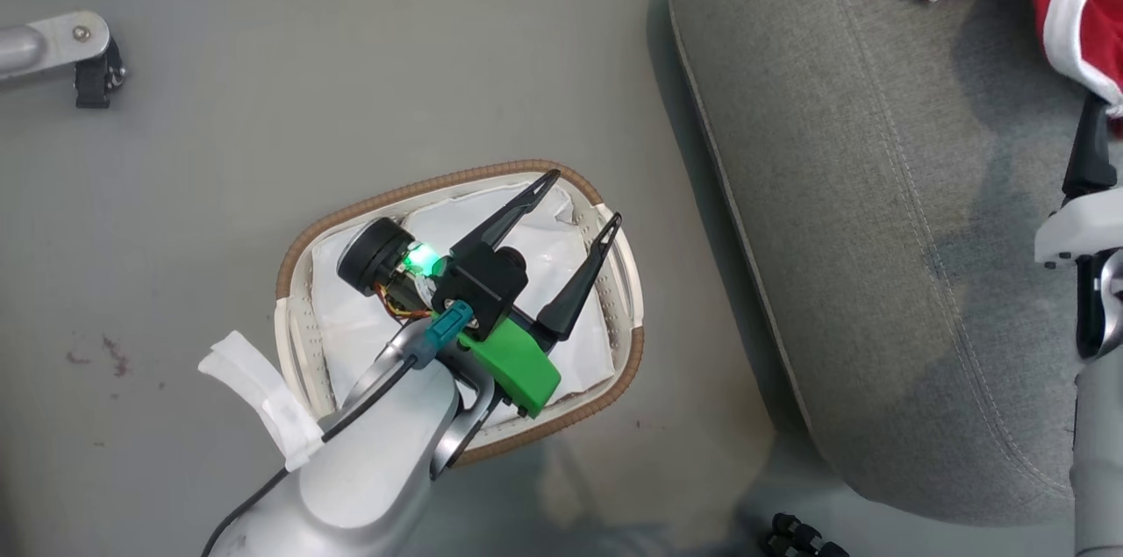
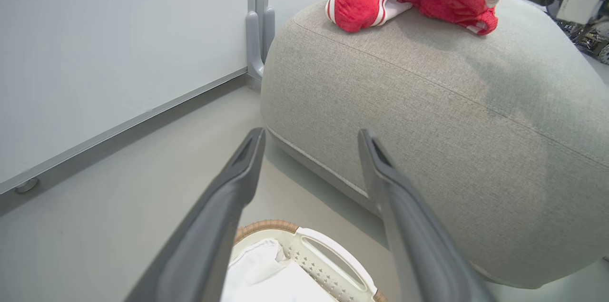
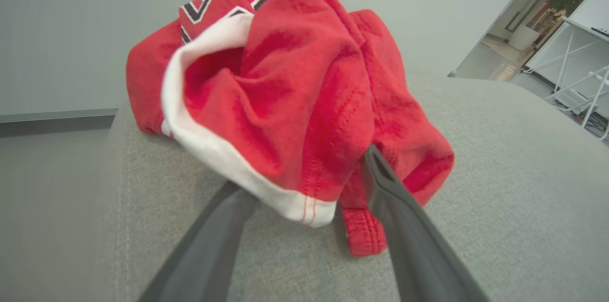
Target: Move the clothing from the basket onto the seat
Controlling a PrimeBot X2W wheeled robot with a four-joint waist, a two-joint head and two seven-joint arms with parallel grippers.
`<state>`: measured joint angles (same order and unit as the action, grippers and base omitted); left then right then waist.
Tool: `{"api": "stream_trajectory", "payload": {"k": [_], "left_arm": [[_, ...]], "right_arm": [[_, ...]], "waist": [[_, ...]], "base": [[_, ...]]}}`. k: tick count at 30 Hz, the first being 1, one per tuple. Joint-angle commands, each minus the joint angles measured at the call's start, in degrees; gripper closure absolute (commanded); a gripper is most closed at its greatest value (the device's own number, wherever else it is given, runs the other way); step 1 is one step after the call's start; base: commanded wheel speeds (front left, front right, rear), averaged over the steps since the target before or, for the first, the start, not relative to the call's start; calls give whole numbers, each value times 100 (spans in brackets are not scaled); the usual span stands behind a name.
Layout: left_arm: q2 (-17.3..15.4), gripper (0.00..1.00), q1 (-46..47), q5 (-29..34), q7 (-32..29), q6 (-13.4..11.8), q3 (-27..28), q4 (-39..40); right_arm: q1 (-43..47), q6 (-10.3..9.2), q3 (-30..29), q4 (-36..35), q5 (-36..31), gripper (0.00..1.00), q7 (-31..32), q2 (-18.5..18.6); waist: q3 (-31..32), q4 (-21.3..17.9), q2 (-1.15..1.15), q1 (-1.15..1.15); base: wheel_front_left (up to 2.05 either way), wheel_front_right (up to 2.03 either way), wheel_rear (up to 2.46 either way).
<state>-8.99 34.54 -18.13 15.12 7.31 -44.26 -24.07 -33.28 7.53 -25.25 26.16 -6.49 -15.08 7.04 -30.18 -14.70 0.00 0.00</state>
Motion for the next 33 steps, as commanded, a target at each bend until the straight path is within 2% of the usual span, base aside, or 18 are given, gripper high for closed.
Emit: {"api": "stream_trajectory", "payload": {"k": [1,13,21,28,33], "left_arm": [[13,0,-117,-52,4,0,36,6],[199,0,-417,-159,4,15,280,63],[341,0,-644,-141,4,20,649,171],[476,0,-925,-99,4,3,1241,303],[544,0,-1244,-83,3,-50,1841,430]], "right_arm": [[166,-8,60,-60,32,0,-12,-19],[974,-8,388,-606,109,0,-12,-46],[789,-8,627,-789,122,0,-12,203],[384,-8,986,-558,145,0,-12,233],[229,-8,1208,-402,192,0,-12,36]], "waist": [[166,-56,0,0],[737,92,0,0],[1096,290,0,0],[1484,602,0,0],[1760,867,0,0]], "base": [[0,0,0],[0,0,0],[0,0,0],[0,0,0],[0,0,0]]}}
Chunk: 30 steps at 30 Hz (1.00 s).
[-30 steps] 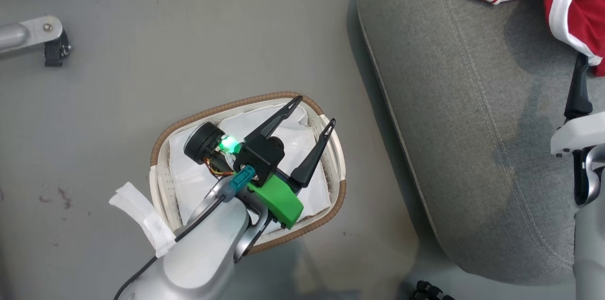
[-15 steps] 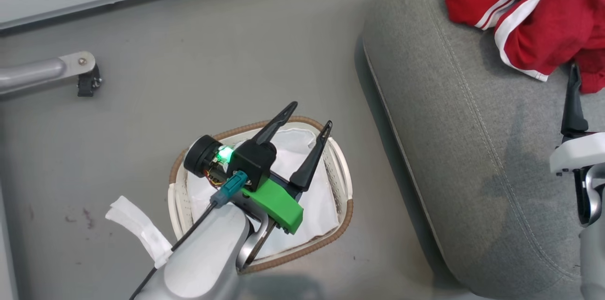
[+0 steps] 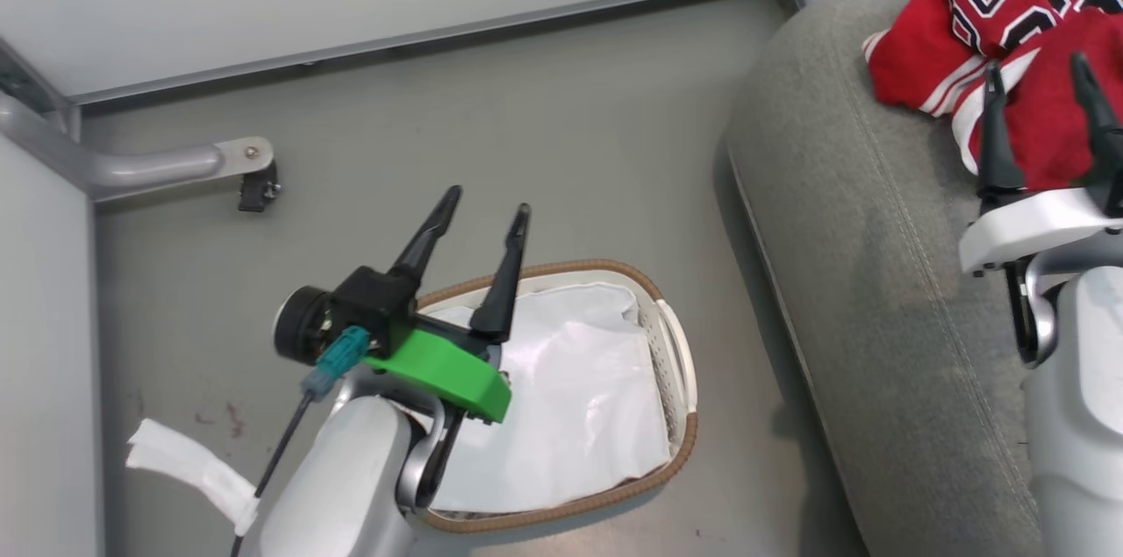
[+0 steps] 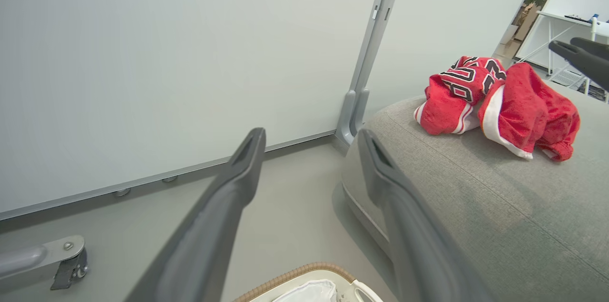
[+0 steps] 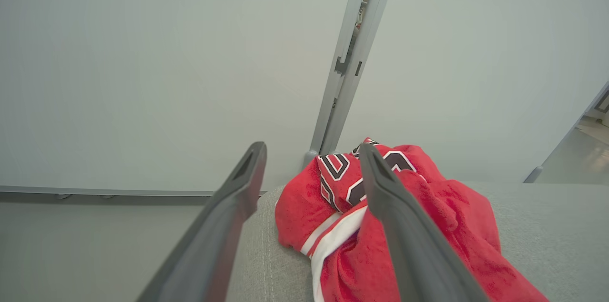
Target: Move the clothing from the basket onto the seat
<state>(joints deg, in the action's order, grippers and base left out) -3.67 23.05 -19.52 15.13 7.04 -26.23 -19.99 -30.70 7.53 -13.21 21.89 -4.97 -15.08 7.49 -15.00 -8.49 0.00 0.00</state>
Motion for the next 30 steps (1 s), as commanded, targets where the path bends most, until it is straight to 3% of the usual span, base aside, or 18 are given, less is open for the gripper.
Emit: {"api": "stream_trajectory", "payload": {"k": [1,14,22,30], "left_arm": [[18,0,-162,64,3,-43,160,36],[68,0,-1097,107,2,-90,1721,197],[77,0,-1546,64,2,-58,2056,75],[76,0,-1894,-21,2,-35,2113,65]], "right_arm": [[-37,-8,58,44,55,0,-11,-47],[500,-8,650,188,345,0,-12,-442],[1133,-8,1139,72,1062,0,-12,-448],[1772,-8,1157,-135,1395,0,-12,-446]], "waist": [[281,286,0,0],[771,614,0,0],[968,676,0,0],[1103,696,0,0]], "base": [[0,0,0],[0,0,0],[0,0,0],[0,0,0]]}}
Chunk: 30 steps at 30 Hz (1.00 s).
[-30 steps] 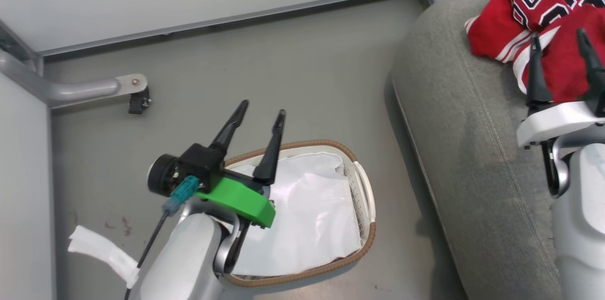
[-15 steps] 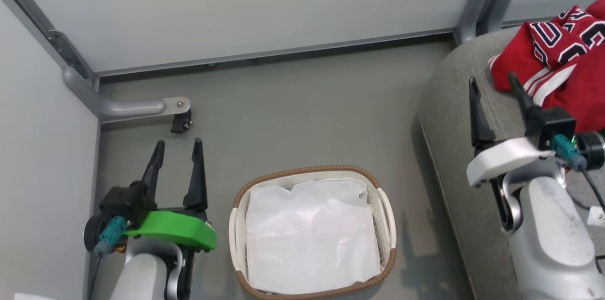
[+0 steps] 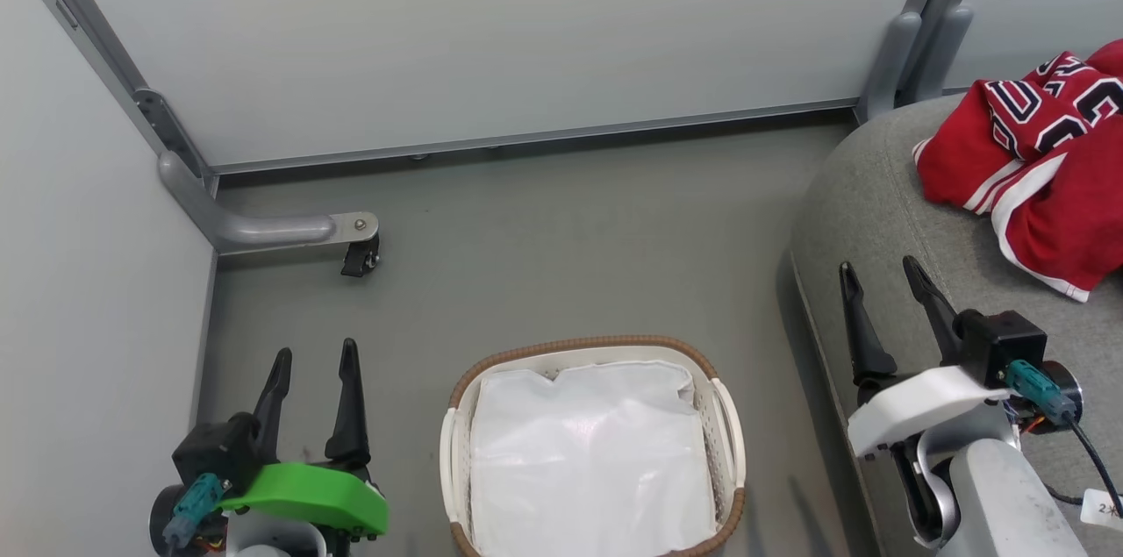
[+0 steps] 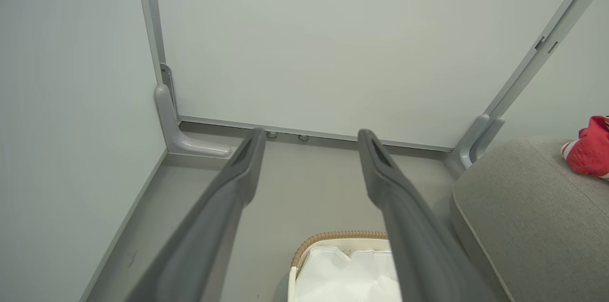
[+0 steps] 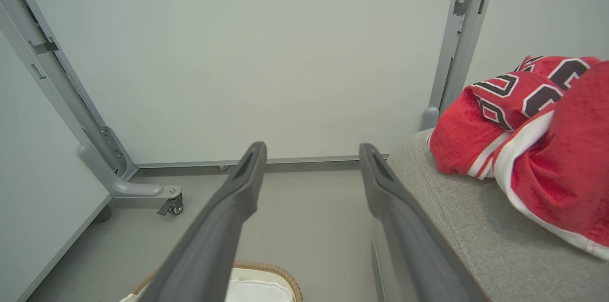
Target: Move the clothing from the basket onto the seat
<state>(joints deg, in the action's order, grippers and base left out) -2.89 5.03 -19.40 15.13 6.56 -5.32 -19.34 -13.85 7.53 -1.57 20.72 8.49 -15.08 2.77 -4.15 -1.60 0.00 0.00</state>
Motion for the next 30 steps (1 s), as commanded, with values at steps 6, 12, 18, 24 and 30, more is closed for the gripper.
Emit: {"api": "stream_trajectory", "payload": {"k": [6,12,18,24,30], "left_arm": [[-1,0,-201,-39,3,-15,-25,91],[-2,0,-259,44,3,-24,-2,162],[-1,0,-256,66,2,-18,-20,182],[-1,0,-218,81,2,-12,-32,148],[7,100,-217,34,-3,-3,-42,59]], "right_arm": [[460,-8,23,-197,92,0,-12,24],[618,-8,70,-234,152,0,-12,22],[610,-8,54,-254,165,0,-12,23],[598,-8,19,-251,151,0,-12,23],[610,0,37,-130,120,100,1,-29]], "waist": [[88,18,0,0],[121,-2,0,0],[115,-11,0,0],[102,-3,0,0],[100,-3,0,0]], "base": [[0,0,0],[0,0,0],[0,0,0],[0,0,0],[0,0,0]]}}
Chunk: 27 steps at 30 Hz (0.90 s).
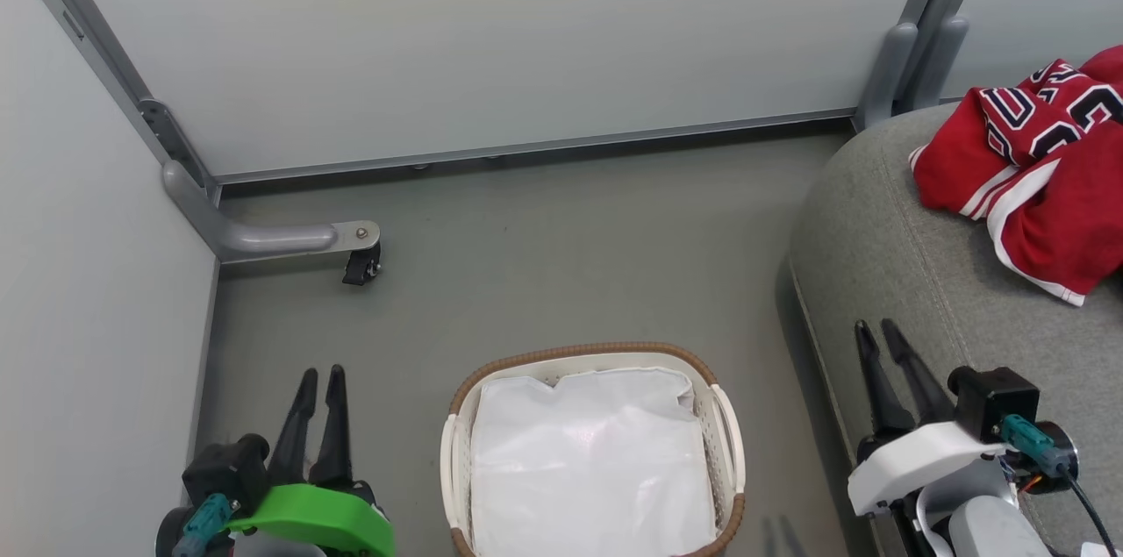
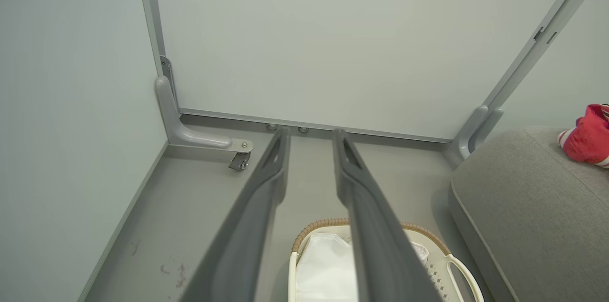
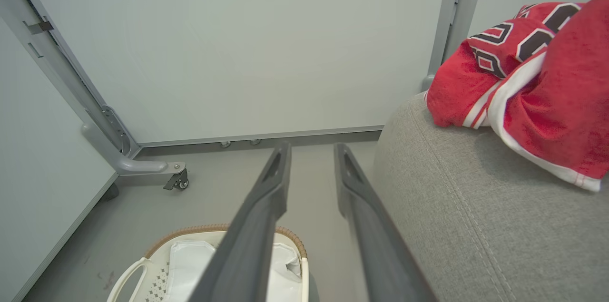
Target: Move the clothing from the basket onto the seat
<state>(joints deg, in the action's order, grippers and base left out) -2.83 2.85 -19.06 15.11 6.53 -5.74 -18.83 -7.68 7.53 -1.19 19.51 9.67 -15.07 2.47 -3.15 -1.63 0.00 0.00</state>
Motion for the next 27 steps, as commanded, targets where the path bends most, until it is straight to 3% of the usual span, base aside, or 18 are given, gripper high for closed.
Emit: {"api": "stream_trajectory", "payload": {"k": [1,27], "left_arm": [[1,100,-4,-12,-4,0,0,-38],[-5,100,111,-2249,-658,32,373,85]], "right_arm": [[21,0,-1,43,13,100,8,-10],[84,-2,-166,-100,2532,100,670,0]], "waist": [[0,0,0,0],[58,32,0,0]], "base": [[0,0,0],[0,0,0]]}}
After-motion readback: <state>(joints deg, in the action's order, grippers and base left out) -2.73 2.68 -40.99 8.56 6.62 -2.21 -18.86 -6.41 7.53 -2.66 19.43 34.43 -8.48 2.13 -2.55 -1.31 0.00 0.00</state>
